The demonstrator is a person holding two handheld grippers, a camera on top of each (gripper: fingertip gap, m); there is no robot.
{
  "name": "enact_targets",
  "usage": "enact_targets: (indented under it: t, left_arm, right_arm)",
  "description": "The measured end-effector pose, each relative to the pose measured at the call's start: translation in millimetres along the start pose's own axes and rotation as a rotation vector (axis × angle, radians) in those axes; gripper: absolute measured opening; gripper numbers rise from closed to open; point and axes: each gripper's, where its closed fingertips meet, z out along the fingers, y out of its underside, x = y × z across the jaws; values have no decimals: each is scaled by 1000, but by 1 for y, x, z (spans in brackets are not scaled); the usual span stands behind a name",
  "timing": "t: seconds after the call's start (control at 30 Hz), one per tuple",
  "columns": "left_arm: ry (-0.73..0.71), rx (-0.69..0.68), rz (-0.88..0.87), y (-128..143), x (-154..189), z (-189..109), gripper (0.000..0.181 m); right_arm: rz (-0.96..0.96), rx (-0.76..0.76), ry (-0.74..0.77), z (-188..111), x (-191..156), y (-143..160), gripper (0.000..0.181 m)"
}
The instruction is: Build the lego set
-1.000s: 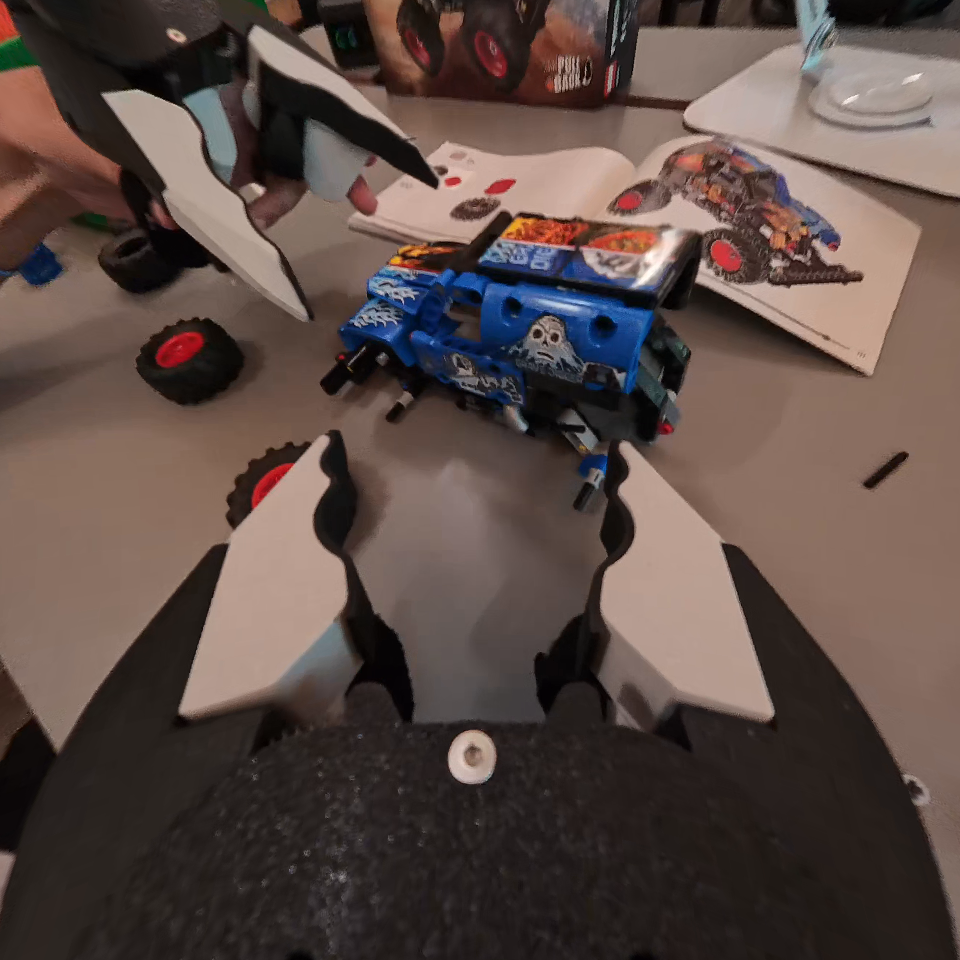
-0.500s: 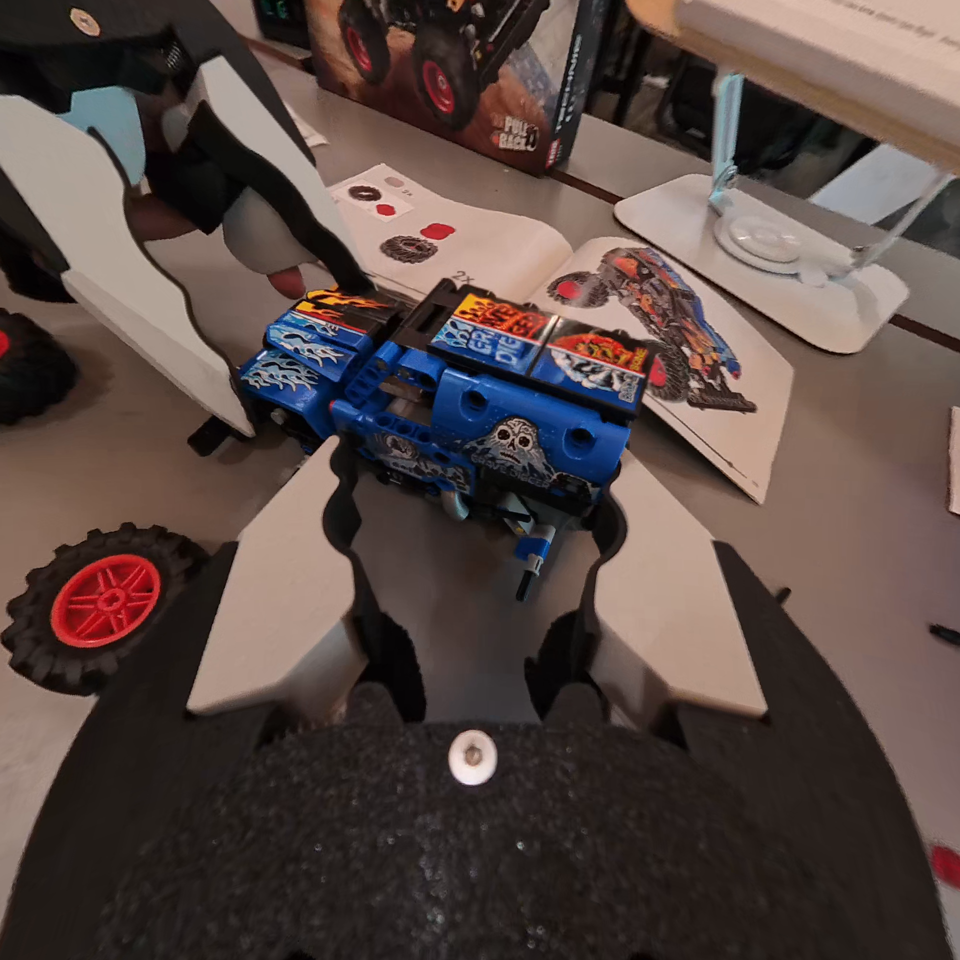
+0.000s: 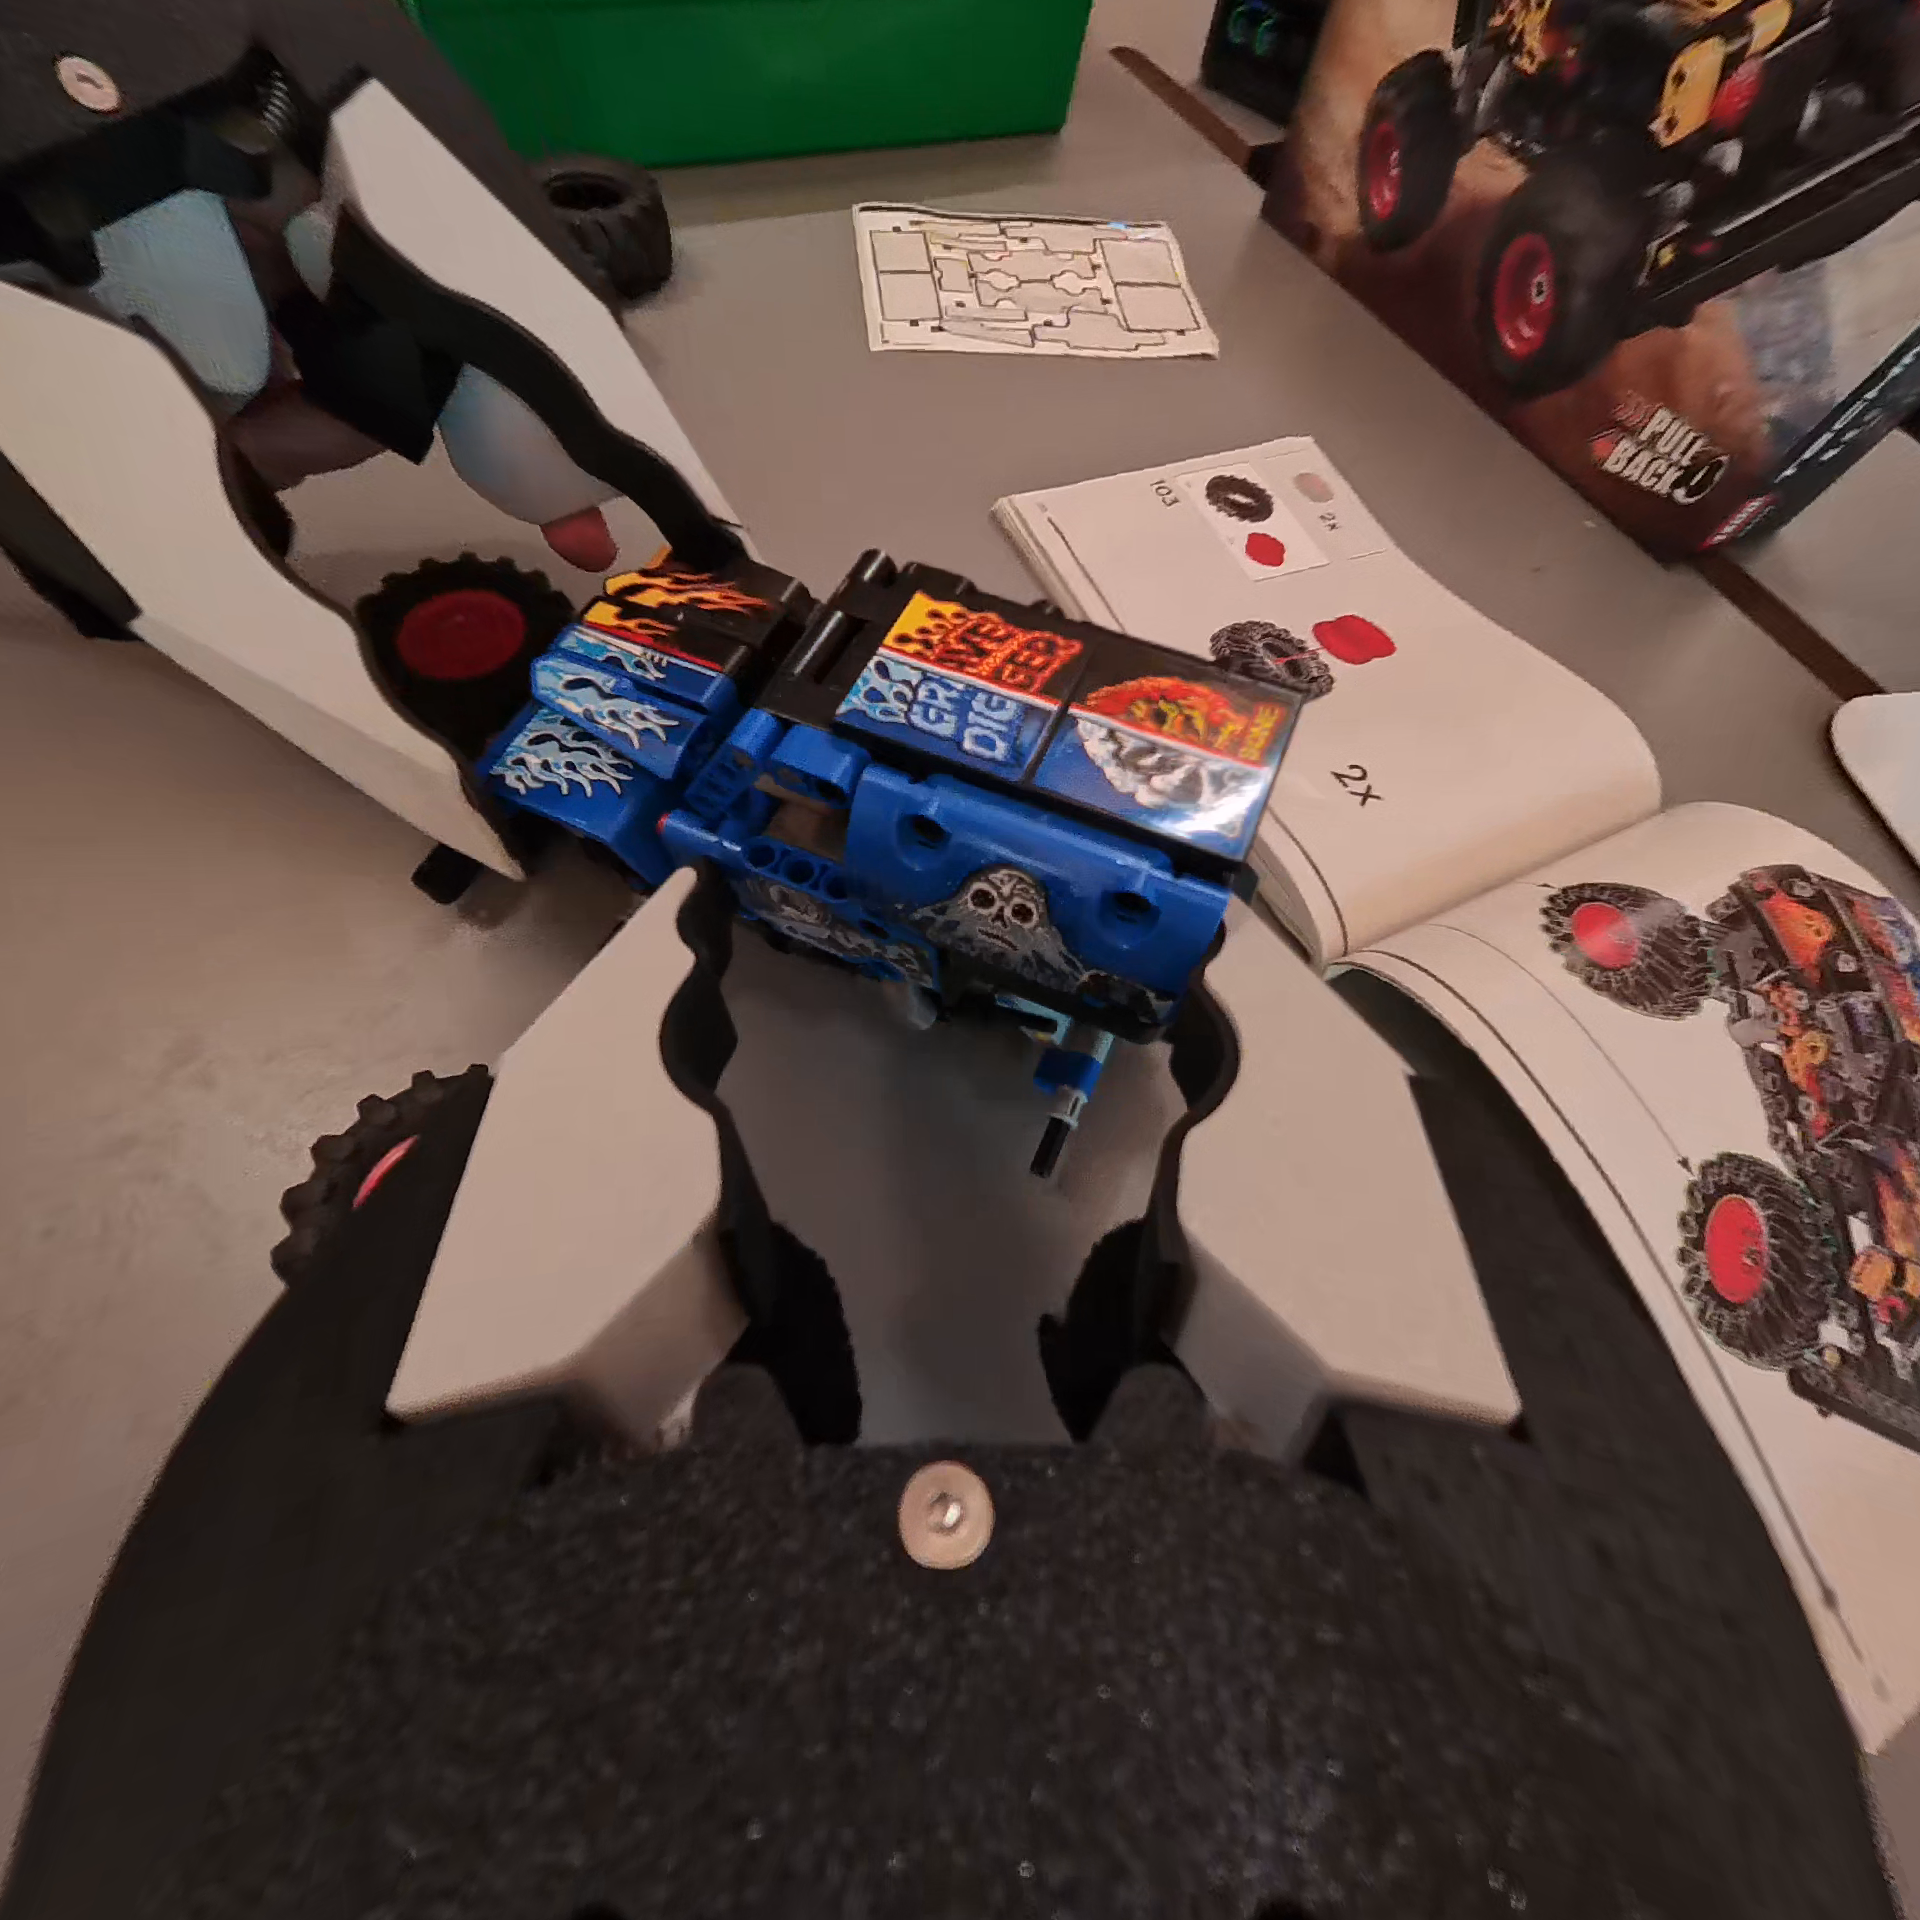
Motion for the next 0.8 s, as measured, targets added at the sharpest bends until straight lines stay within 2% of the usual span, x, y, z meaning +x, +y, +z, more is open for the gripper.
enact_targets:
  t: [0.2,0.27,0.33,0.47,0.53,0.63,0.73,0.8]
  left_arm:
    - [-98,36,-42,-3,7,-1,82]
    - [-135,37,-54,-4,10,-1,82]
    - [-179,43,-90,-5,11,0,82]
    - [-247,57,-197,-10,12,6,81]
    - [-264,66,-218,-15,16,11,81]
    - [-256,77,-223,-19,23,15,80]
    - [-248,87,-213,-20,25,15,80]
    - [-238,83,-216,-20,25,15,80]
  right_arm:
    - [33,29,1,-4,-1,4,92]
    - [121,33,37,-16,-5,8,95]
    - [269,23,93,-29,-10,18,85]
    - [451,89,30,-40,-42,18,88]
    - [400,90,9,-46,-63,19,88]
    - [181,-41,86,-46,-89,40,87]
    - [-69,-186,253,-37,-85,61,77]
    - [-135,-212,275,-34,-85,61,67]
